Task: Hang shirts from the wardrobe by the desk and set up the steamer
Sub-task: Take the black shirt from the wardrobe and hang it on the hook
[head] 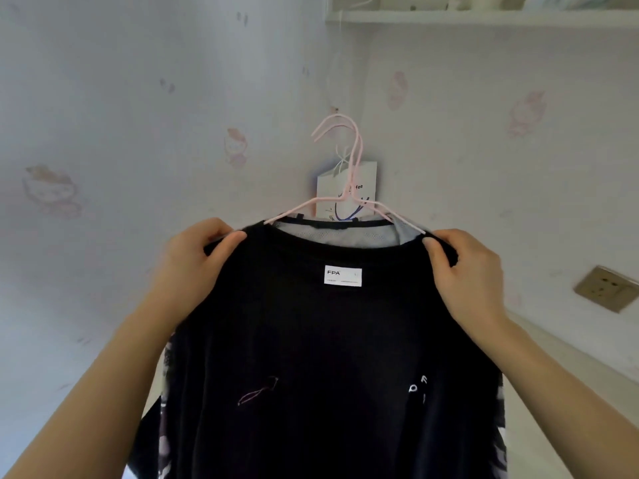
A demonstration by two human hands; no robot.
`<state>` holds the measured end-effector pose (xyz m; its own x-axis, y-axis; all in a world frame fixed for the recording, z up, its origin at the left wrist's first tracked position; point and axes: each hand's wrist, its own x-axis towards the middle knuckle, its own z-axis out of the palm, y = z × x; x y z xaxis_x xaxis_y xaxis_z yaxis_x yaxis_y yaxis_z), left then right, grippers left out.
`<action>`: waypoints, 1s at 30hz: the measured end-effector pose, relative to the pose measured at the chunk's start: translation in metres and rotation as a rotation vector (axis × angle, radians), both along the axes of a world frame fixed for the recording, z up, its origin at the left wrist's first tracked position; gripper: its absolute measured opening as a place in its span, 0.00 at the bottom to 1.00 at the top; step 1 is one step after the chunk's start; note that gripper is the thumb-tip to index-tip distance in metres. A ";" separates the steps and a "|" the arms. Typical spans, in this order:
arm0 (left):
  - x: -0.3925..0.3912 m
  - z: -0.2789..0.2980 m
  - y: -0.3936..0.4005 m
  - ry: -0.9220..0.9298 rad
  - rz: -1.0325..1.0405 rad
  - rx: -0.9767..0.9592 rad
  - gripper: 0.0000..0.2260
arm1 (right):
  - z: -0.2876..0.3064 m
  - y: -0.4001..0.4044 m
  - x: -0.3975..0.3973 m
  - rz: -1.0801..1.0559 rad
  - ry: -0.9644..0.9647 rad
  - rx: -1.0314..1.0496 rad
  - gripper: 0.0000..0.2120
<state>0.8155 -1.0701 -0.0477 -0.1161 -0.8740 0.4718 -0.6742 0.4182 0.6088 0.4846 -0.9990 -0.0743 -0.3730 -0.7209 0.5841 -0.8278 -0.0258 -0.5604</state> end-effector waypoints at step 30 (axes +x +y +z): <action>-0.033 -0.292 -0.261 -0.339 -0.064 0.645 0.09 | -0.262 -0.256 -0.063 0.316 0.180 0.790 0.09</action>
<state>0.7828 -1.3308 -0.3392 -0.2244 -0.9525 -0.2058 -0.8555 0.0914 0.5097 0.4212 -1.2545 -0.3364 -0.0372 -0.9943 -0.0999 -0.9254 0.0720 -0.3721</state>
